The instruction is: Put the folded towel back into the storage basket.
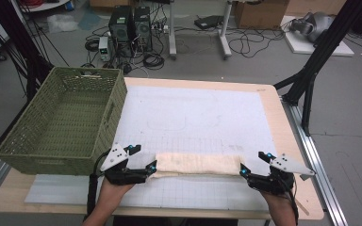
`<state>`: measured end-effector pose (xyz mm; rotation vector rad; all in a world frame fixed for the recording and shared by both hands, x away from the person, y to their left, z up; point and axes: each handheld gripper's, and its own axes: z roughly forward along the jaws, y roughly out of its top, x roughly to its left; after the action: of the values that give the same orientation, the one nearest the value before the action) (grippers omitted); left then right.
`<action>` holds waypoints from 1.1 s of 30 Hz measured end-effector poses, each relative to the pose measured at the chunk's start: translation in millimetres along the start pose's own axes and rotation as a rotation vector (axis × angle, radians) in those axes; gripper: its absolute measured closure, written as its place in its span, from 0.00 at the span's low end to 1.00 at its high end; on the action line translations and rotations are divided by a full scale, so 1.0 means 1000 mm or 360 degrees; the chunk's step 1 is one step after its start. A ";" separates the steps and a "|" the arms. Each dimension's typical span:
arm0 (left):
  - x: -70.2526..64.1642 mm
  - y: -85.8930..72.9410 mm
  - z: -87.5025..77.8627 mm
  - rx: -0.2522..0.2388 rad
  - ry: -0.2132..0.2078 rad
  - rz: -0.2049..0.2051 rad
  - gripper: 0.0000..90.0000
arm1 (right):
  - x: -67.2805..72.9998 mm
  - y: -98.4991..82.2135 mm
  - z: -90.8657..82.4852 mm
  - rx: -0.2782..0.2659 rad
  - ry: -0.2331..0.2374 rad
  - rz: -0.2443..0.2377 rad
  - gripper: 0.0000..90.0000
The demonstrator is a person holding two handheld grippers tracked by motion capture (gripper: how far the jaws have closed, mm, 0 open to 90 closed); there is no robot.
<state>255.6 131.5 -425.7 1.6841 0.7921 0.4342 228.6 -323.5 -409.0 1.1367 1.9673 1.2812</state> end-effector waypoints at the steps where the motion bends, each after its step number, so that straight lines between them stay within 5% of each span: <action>1: 0.000 0.000 0.001 0.0006 -0.0002 0.0007 0.19 | 0.000 0.000 0.000 0.0000 0.0000 0.0000 0.18; 7: -0.001 -0.002 0.006 0.0120 0.0034 -0.0025 0.24 | 0.000 0.000 0.001 0.0010 -0.0005 0.0008 0.18; 8: 0.002 -0.005 0.007 0.0193 0.0050 -0.0090 0.25 | 0.000 0.000 0.002 0.0014 -0.0005 0.0008 0.18; 18: 0.008 -0.010 0.011 0.0233 0.0069 -0.0127 0.25 | 0.000 -0.001 0.004 0.0032 0.0000 0.0008 0.18; 33: 0.010 -0.015 0.037 0.0467 -0.0023 -0.0181 0.42 | 0.002 -0.002 0.007 0.0065 -0.0002 -0.0002 0.18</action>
<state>283.1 114.2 -450.9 1.8979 0.9719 0.2341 232.7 -319.2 -414.3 1.1549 2.0016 1.2449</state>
